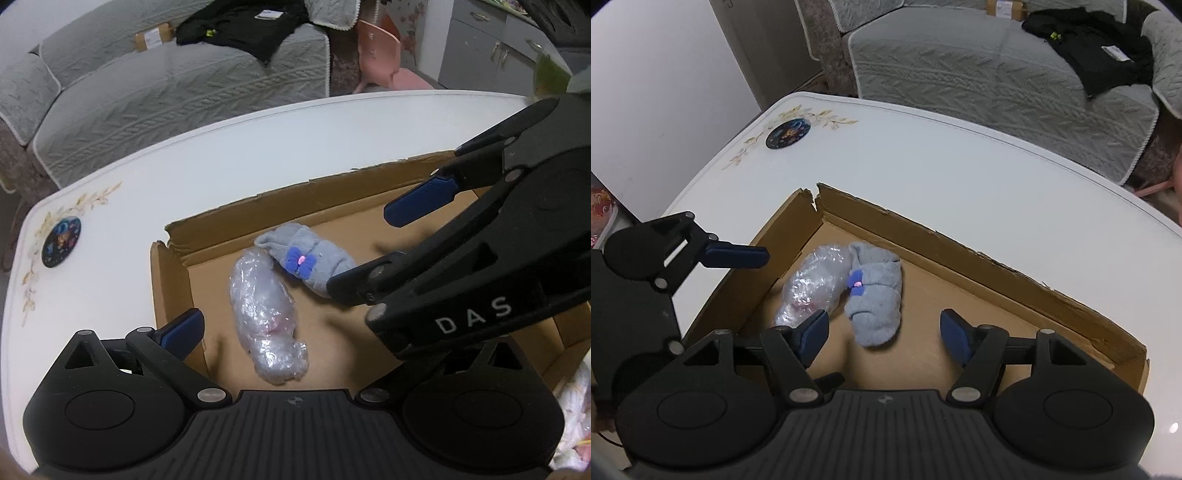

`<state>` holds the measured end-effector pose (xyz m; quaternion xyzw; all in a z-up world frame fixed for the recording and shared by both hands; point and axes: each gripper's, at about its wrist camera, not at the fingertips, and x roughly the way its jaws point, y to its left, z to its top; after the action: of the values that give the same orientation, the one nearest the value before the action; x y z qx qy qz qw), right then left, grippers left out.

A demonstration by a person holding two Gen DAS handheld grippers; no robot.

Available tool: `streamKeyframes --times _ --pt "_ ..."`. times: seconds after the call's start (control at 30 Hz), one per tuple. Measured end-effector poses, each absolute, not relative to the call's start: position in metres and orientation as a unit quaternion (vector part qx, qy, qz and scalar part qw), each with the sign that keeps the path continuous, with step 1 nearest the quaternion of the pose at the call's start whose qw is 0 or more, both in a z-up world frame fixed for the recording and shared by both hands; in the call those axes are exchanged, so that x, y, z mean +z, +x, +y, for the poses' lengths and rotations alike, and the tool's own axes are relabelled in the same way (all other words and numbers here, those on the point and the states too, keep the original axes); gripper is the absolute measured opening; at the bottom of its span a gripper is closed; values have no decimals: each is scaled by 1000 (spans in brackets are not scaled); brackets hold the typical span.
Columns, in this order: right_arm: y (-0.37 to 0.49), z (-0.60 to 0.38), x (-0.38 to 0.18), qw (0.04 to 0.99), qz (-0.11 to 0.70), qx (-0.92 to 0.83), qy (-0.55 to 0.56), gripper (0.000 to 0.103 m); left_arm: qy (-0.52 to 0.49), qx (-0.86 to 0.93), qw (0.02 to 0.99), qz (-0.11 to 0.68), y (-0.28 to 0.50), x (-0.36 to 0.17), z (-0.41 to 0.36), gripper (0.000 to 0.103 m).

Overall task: Organize objects
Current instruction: 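Grasp clear plastic bundle with left gripper while right grasps grey sock, place both in box, then return both grippers to the pile and grasp pink fluffy toy with right gripper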

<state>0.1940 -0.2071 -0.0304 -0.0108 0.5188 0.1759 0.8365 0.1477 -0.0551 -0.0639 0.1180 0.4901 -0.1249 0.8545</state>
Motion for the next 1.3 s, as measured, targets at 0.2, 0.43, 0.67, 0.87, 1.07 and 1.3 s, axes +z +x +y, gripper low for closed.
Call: streamKeyframes --times 0.2,0.43,0.67,0.87,1.07,1.3 --pt "185 -204 -25 828 522 200 -42 64 151 -175 835 499 134 -55 -54 102" --pt "161 -206 -6 824 520 213 -67 69 189 -205 817 505 103 -36 -49 102" --pt "102 -212 19 830 504 226 -77 77 217 -205 808 508 54 -10 -41 102" --pt "46 -238 34 841 496 206 -57 81 198 -195 809 518 -6 1 -42 103" --pt "-25 -271 16 839 514 175 -19 85 186 -172 793 554 -55 -31 -63 103" --pt "-64 -281 -35 809 571 135 -24 79 151 -143 791 575 -89 -50 -76 103"
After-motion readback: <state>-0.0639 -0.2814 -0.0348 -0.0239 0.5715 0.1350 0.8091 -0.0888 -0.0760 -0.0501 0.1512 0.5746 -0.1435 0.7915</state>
